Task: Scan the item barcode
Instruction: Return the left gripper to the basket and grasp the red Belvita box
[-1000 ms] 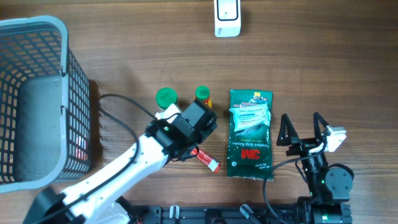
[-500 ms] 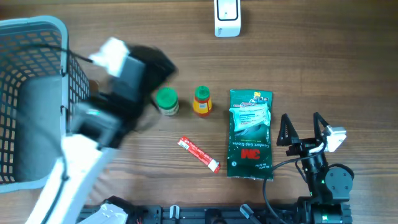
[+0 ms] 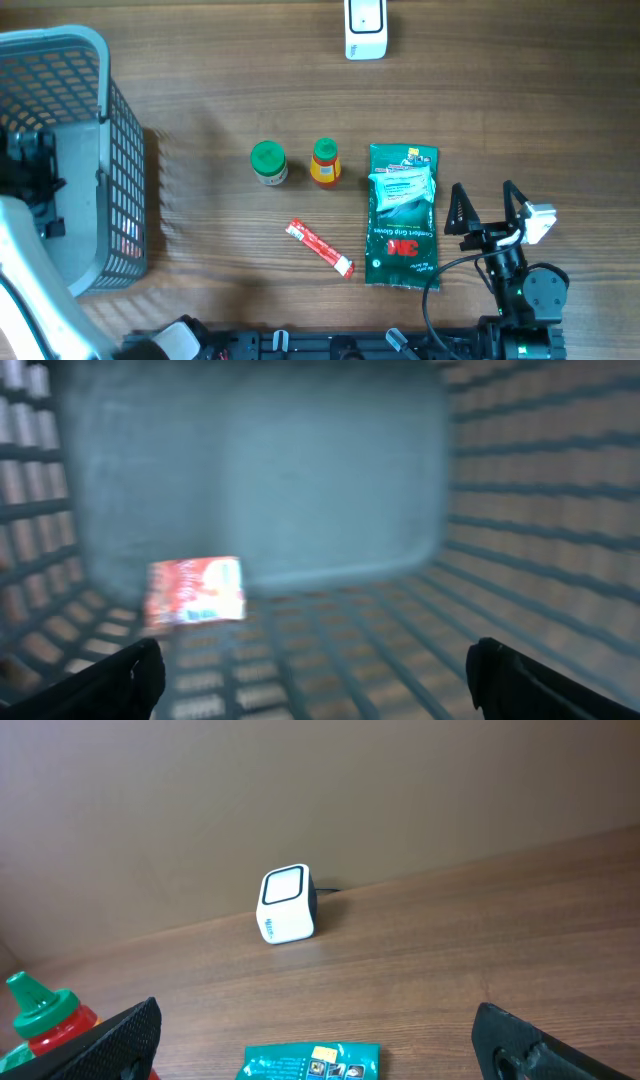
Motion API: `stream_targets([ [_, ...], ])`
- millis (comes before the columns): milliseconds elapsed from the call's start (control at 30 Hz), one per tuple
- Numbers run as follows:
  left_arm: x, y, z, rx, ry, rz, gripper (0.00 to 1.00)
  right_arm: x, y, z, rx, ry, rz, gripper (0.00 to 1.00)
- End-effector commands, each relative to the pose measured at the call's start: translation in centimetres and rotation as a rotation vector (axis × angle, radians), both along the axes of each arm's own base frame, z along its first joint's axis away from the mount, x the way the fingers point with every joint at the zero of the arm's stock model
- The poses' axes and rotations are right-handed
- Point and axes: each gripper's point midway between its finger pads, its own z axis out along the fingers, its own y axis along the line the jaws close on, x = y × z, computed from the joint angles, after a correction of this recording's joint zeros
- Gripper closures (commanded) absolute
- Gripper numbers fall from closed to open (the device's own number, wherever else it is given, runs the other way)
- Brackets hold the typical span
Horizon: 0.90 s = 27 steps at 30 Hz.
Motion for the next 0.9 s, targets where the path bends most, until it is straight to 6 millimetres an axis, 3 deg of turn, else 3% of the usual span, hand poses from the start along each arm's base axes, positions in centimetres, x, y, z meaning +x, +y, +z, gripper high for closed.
stream_targets([
  [0, -0.7, 0.2, -4.9, -0.165, 0.152, -0.018, 0.0, -0.1, 0.2, 0.1, -0.003, -0.008, 0.013, 0.0],
  [267, -1.9, -0.9, -11.9, -0.383, 0.427, -0.093, 0.0, -0.1, 0.2, 0.1, -0.003, -0.008, 0.013, 0.0],
  [400, -3.5, -1.9, -14.4, -0.441, 0.515, -0.09, 0.0, -0.1, 0.2, 0.1, -0.004, -0.008, 0.013, 0.0],
  [567, -4.5, -2.8, -18.0, -0.46, 0.53, -0.086, 0.0, -0.1, 0.2, 0.1, -0.004, -0.008, 0.013, 0.0],
  [800, -3.0, -4.1, -22.6, -0.486, 0.391, -0.098, 0.0, -0.1, 0.2, 0.1, -0.004, -0.008, 0.013, 0.0],
  [867, -3.2, -4.6, -22.9, -0.502, 0.391, -0.099, 0.0, -0.1, 0.2, 0.1, -0.003, -0.008, 0.013, 0.0],
])
